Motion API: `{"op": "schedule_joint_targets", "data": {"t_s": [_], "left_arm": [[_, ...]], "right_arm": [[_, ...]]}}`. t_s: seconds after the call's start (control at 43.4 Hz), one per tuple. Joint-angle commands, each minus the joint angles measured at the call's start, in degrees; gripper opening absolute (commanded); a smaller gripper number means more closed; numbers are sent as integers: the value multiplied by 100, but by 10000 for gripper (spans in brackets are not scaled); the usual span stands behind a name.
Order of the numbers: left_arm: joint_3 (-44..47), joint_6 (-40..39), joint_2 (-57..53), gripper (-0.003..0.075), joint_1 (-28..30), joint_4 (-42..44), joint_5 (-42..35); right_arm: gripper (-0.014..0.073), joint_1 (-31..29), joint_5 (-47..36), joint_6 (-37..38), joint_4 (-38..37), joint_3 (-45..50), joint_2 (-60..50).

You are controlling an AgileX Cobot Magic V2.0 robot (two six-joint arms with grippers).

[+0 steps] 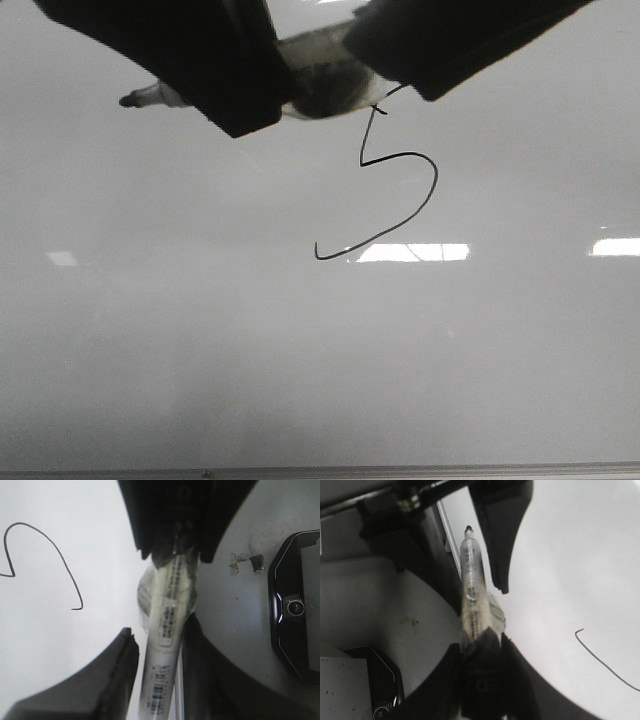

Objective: Write number 5 on whiteboard

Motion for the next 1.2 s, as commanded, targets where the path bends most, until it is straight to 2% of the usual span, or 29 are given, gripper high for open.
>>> {"op": "schedule_joint_targets", "data": {"t_s": [0.0,0.161,0.277,0.346,0.415,0.577,0.669,0.83,1.015,1.176], "left_arm": [[-195,-10,-148,149,-30,7,-218],[-195,-10,-148,66,-30,7,-218],[-195,-10,-148,62,-30,7,-218],[-195,-10,-148,62,-30,7,-204],[-195,-10,-148,62,-30,7,-204],[-195,-10,-148,62,-30,33,-204],[-195,-117,-148,62,60,36,-229],[-195,-372,-185,62,559,-165,-289],[11,-420,-539,62,1743,-1100,-654],[708,-734,-1121,62,2733,-1663,-1279]], "right_arm": [[-60,6,-344,-67,185,-191,-168],[-60,6,-271,-67,185,-191,-168],[-58,6,-244,-67,185,-191,-168],[-29,6,-251,-67,185,-191,-168],[58,6,-268,-67,185,-191,-168],[393,-17,-309,-67,185,-191,-174],[495,-170,-309,51,165,-191,-248],[452,-926,-350,395,165,-56,-742],[334,-2079,-869,1147,165,721,-1803],[239,-3005,-1335,1792,165,1618,-2874]]}}
